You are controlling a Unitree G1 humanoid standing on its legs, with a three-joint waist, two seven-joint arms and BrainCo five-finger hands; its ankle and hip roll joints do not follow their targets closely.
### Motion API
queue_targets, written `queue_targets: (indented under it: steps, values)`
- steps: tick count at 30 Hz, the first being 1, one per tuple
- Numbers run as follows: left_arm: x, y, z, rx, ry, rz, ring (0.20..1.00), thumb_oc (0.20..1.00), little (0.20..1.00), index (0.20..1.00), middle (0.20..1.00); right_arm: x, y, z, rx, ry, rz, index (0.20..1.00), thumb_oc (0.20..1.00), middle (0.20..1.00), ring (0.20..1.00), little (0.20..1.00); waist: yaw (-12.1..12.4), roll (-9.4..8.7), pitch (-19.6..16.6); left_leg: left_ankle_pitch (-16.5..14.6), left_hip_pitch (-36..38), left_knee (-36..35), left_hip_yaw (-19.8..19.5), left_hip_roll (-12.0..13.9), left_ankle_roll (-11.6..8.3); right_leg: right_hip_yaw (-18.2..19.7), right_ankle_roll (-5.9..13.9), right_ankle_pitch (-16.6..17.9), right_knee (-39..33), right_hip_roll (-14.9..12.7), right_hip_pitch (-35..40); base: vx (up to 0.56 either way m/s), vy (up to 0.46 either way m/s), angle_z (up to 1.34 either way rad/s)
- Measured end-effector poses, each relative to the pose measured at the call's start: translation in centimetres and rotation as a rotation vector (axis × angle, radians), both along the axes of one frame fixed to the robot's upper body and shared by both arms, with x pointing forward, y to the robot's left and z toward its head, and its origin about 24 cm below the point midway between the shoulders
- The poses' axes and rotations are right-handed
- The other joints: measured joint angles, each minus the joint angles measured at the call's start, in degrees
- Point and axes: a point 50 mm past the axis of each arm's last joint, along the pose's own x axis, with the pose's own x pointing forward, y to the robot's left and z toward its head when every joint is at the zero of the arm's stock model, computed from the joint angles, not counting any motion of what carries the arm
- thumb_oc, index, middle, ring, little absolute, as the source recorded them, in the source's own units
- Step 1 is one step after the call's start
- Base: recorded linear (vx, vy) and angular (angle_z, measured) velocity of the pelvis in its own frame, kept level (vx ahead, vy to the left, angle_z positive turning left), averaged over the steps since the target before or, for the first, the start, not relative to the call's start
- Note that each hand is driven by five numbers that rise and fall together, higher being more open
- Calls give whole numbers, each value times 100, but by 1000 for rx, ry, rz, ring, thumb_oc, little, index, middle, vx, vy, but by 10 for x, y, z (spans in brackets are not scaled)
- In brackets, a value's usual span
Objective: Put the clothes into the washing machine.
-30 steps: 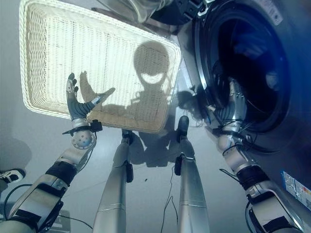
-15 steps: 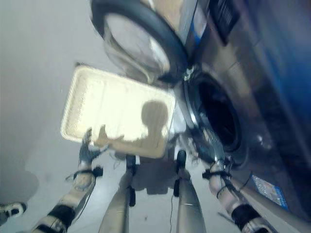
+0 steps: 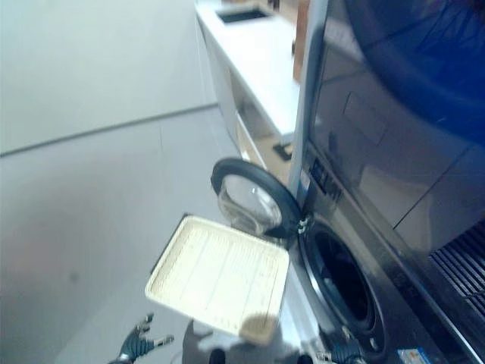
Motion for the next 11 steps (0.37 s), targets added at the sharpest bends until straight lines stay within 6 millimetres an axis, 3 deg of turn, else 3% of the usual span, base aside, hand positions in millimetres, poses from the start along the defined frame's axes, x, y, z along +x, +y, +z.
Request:
queue_targets:
  steps: [3,11]
  values:
    - [-20,2,-8,-41,106,16,1000,1000,1000,1000,1000,-26,-4,-9,29,133,-89,1000,1000,1000,1000,1000,6,-40,-349,-51,89,1,7,62,-28,9,-69,-83,2,54,82,70,23,-2]
    - [-38,-2,-17,-133,260,-11,1000,1000,1000,1000,1000,-67,-11,-17,133,344,-279,1000,1000,1000,1000,1000,-4,-26,-497,-54,262,2,34,101,-33,26,-59,-103,1,92,231,49,-2,-2]
